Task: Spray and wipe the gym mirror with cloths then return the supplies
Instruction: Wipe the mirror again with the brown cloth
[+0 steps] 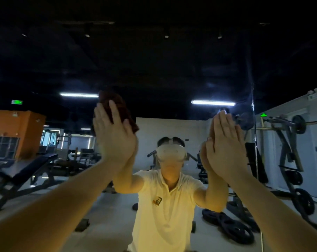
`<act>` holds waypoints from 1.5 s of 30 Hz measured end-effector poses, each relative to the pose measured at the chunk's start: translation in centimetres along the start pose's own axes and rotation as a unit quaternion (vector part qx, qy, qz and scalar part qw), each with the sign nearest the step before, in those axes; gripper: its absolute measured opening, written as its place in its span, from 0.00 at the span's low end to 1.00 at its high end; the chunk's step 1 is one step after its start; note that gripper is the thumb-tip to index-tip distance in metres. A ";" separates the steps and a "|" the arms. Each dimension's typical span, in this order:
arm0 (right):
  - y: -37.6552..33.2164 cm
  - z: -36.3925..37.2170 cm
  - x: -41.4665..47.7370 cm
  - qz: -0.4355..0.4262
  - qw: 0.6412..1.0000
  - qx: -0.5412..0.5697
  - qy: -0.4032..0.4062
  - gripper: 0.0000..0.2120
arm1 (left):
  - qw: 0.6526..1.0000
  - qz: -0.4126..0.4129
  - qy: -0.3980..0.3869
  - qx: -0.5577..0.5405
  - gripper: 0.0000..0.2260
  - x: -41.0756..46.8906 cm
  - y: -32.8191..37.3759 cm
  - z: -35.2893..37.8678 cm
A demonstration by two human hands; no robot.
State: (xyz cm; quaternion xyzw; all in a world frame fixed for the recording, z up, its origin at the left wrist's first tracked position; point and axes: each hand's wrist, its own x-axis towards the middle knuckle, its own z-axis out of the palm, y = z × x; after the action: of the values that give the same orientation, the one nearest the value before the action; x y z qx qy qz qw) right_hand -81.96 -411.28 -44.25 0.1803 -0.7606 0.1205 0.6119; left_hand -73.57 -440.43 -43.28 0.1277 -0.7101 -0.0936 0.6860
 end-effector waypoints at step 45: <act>-1.8 -0.7 -21.4 -0.043 0.994 0.050 -0.085 0.30 | 0.996 -0.002 -0.089 -0.006 0.32 -22.6 -6.0 -0.3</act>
State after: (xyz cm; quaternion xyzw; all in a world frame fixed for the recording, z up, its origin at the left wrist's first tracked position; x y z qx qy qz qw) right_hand -76.61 -409.90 -65.01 0.2529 -0.7942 0.1163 0.5402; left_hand -72.34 -439.06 -66.60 0.1161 -0.7674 -0.1104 0.6208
